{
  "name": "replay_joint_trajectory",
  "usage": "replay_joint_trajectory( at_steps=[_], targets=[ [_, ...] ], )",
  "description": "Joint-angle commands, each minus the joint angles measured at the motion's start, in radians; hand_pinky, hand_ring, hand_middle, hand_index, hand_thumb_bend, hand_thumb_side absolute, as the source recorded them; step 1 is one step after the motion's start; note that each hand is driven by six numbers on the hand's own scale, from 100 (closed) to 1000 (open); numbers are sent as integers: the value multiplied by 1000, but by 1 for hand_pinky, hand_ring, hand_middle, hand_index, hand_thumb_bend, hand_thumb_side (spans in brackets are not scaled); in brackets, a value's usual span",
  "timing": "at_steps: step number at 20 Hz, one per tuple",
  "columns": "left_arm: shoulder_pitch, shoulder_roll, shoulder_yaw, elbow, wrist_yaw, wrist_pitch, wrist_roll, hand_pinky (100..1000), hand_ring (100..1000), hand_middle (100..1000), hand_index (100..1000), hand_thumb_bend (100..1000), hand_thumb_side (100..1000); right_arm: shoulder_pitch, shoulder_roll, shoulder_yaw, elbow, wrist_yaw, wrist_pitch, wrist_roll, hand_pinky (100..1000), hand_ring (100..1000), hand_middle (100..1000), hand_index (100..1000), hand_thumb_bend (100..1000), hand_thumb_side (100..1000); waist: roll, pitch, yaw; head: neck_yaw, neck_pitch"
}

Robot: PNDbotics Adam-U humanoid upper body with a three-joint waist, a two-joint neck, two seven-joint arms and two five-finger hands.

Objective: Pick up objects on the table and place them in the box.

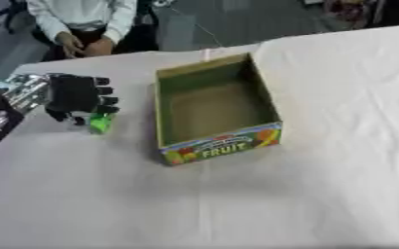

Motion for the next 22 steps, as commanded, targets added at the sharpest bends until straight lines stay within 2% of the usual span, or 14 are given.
replay_joint_trajectory(
  at_steps=[1,14,22],
  targets=[
    [-14,18,11,1,-33,-272,282,729,695,789,923,1000,353,-24,-10,-3,-12,-1,-3,1,380,464,543,654,100,675,-8,-9,2,10,-10],
    [-17,-6,35,22,-101,-272,282,733,679,777,907,1000,295,-28,-4,-3,-12,-1,-4,1,377,463,543,654,100,678,-15,-1,-1,26,-14],
    [-16,-24,47,27,-103,-272,282,725,643,751,888,1000,275,-30,0,-2,-12,1,-5,1,369,462,543,654,100,680,-21,7,-6,30,-21]
  ],
)
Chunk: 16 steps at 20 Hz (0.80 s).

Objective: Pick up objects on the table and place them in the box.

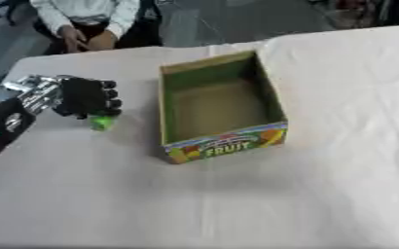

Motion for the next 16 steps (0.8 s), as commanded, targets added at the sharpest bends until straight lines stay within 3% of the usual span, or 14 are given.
replay_joint_trajectory(
  at_steps=[1,2,3,4,5,6,7,10,11,16],
  targets=[
    [-16,16,17,-10,7,-272,282,701,597,700,837,1000,269,-22,-8,-2,-12,1,-4,1,369,462,543,654,100,681,-7,-9,-1,14,-18],
    [-16,14,18,-15,17,-272,282,701,597,700,837,1000,269,-22,-8,-2,-12,2,-4,1,369,462,543,654,100,681,-8,-8,-1,15,-19],
    [-15,13,17,-20,27,-272,282,575,535,627,769,1000,238,-22,-8,-2,-12,2,-4,1,370,462,543,654,100,681,-8,-8,-1,16,-19],
    [-15,13,16,-26,39,-272,282,549,525,619,757,1000,233,-22,-7,-2,-12,2,-3,1,370,462,543,654,100,681,-8,-8,-1,18,-19],
    [-14,13,15,-31,51,-272,282,455,461,554,690,1000,208,-22,-7,-2,-12,2,-3,1,370,462,543,654,100,681,-8,-8,-2,19,-18],
    [-13,14,15,-33,64,-272,282,463,467,560,696,1000,213,-22,-7,-2,-12,3,-3,1,370,462,543,654,100,681,-8,-8,-2,20,-18],
    [-12,14,15,-33,74,-272,282,384,409,509,640,1000,191,-22,-7,-3,-12,3,-3,1,370,462,543,654,100,682,-8,-8,-2,21,-18],
    [-9,15,18,-29,101,-272,282,322,362,490,621,1000,166,-22,-7,-3,-12,3,-2,0,370,462,543,654,100,682,-8,-8,-1,21,-17],
    [-8,15,18,-28,108,-272,282,248,301,461,584,1000,139,-21,-7,-3,-12,4,-2,0,368,461,543,654,100,683,-8,-8,-1,21,-17],
    [-4,13,20,-22,138,-272,282,166,228,413,526,999,115,-21,-7,-3,-12,4,-1,0,368,461,543,655,100,683,-9,-8,0,23,-16]
  ],
)
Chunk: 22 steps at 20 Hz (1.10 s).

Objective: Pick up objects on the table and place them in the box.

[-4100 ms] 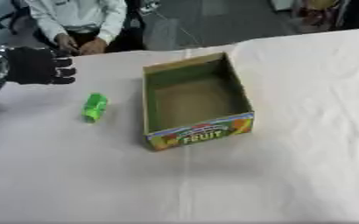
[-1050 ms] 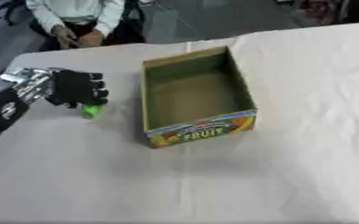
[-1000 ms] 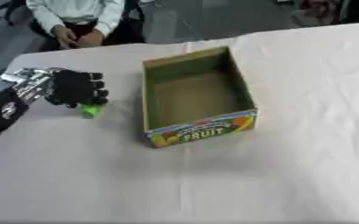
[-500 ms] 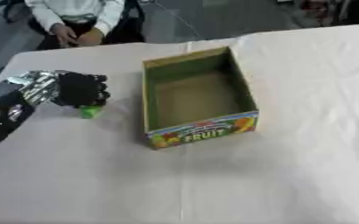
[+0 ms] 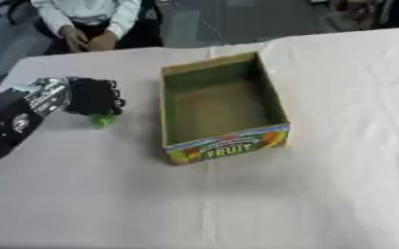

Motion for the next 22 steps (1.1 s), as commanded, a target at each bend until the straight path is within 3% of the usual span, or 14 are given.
replay_joint_trajectory(
  at_steps=[1,9,10,11,12,14,19,20,21,22],
  targets=[
    [-12,24,18,-4,23,-272,282,165,225,413,526,1000,110,-20,-8,-3,-12,3,-1,-1,367,461,543,655,100,684,-6,-13,1,13,-9],
    [-11,23,23,2,41,-272,282,174,226,420,522,1000,104,-21,-7,-3,-12,3,0,-1,371,462,543,655,100,683,-5,-13,0,14,-9],
    [-10,24,22,5,38,-272,282,291,364,509,595,1000,136,-21,-7,-3,-12,3,0,-1,370,462,543,655,100,684,-5,-13,0,14,-9],
    [-10,25,21,10,30,-272,282,308,385,523,606,1000,142,-22,-7,-3,-12,3,0,-1,370,462,543,655,100,684,-5,-13,0,14,-8],
    [-10,24,20,16,17,-272,282,416,508,612,694,1000,213,-22,-7,-3,-12,3,0,-1,370,462,543,655,100,684,-5,-13,0,15,-8],
    [-12,22,23,29,-10,-272,282,511,594,683,761,1000,247,-22,-7,-3,-12,3,0,-1,370,462,543,655,100,684,-5,-13,0,15,-6],
    [-14,10,38,58,-55,-272,282,523,594,686,763,1000,251,-22,-6,-3,-12,3,0,-2,370,462,543,655,100,684,-6,-13,0,18,-6],
    [-13,7,41,61,-58,-272,282,466,544,641,725,1000,234,-23,-6,-3,-12,3,0,-2,371,462,543,655,100,684,-7,-12,0,18,-6],
    [-12,5,44,64,-59,-272,282,474,552,648,731,1000,236,-23,-5,-4,-12,3,0,-2,371,462,543,655,100,684,-7,-12,-1,19,-7],
    [-11,2,49,67,-57,-272,282,373,456,563,660,1000,216,-24,-5,-4,-12,3,0,-2,371,462,543,655,100,684,-8,-12,-1,19,-7]
  ],
)
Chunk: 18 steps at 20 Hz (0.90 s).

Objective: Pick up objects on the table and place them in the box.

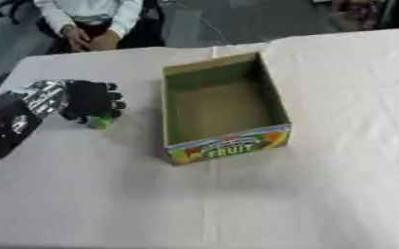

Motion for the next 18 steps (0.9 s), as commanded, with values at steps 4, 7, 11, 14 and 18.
replay_joint_trajectory(
  at_steps=[4,7,11,14,18],
  targets=[
    [-8,10,38,8,28,-272,282,100,172,333,492,546,340,-23,-4,-4,-12,3,-1,-3,371,462,543,655,100,684,-9,-11,-1,11,-9],
    [-8,11,44,8,58,-272,282,100,111,299,476,526,325,-23,-5,-4,-12,3,-1,-3,370,462,543,655,100,684,-9,-11,0,11,-8],
    [-6,15,47,4,92,-272,282,100,100,257,454,537,272,-22,-5,-4,-12,3,-1,-3,370,462,543,654,100,684,-9,-11,1,10,-8],
    [-8,21,50,-11,119,-272,282,100,100,249,449,561,231,-21,-6,-4,-12,3,-1,-3,369,462,543,655,100,684,-9,-12,2,8,-8],
    [-23,40,65,-48,155,-272,274,100,100,239,448,605,194,-17,-9,-5,-12,4,0,-3,368,462,543,655,100,685,-8,-15,7,5,-5]
  ],
)
